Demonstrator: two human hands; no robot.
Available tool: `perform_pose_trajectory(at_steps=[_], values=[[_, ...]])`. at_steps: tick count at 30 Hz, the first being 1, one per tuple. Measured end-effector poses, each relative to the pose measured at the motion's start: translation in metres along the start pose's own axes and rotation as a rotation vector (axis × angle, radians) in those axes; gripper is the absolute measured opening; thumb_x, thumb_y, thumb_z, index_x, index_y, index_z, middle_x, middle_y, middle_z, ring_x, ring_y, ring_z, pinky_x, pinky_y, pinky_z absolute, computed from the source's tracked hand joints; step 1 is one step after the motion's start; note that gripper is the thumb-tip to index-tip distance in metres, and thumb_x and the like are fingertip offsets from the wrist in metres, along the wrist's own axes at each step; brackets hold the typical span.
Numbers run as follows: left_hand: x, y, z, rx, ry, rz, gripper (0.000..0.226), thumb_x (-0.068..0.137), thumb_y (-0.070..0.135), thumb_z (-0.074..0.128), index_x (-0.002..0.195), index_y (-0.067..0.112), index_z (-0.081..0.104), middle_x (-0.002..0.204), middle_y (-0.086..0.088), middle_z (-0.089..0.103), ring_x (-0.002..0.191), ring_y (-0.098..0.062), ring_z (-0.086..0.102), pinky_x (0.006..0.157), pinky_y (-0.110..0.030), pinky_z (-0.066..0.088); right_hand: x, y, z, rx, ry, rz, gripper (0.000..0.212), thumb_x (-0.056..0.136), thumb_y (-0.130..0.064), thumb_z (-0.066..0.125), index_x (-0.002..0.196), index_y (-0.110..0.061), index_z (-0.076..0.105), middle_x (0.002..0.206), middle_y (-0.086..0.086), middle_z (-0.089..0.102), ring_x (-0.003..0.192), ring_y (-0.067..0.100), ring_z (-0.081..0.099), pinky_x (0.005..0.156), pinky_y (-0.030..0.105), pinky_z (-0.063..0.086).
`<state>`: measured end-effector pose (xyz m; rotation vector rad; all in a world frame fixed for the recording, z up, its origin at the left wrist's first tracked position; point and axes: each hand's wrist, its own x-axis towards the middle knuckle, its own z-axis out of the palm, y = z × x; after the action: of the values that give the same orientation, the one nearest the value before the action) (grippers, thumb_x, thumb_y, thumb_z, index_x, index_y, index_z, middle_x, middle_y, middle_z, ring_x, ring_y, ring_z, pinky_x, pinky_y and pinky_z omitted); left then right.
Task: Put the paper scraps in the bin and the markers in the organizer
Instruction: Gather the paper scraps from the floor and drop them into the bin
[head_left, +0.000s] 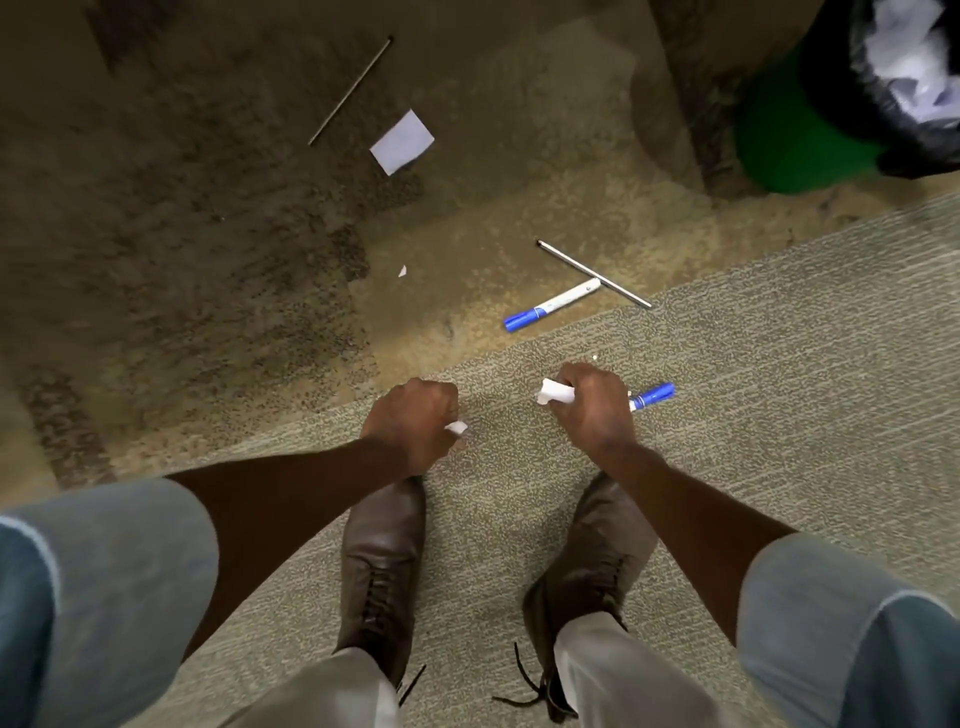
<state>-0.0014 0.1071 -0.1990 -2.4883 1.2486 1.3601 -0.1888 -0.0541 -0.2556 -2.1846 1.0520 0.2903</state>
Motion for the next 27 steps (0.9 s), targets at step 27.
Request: perform_pose_trajectory(at_steps=[27], values=[[0.051,0.374,-0.224,-1.096,0.220,-0.179,0.031,0.082,0.010,0.086,0.074,0.009,0.057,0.076,-0.016,0.072,0.055,-0.027,0.075,0.044,-0.025,0.054,0.022,-0.004,-0.408,0.897,0.471,0.698,0.024,0.071,0.012,0.084,0.085,0.002,0.067,0.085,0.019,0.075,0.060,0.025,0.076,0.057,0.035,0.065]])
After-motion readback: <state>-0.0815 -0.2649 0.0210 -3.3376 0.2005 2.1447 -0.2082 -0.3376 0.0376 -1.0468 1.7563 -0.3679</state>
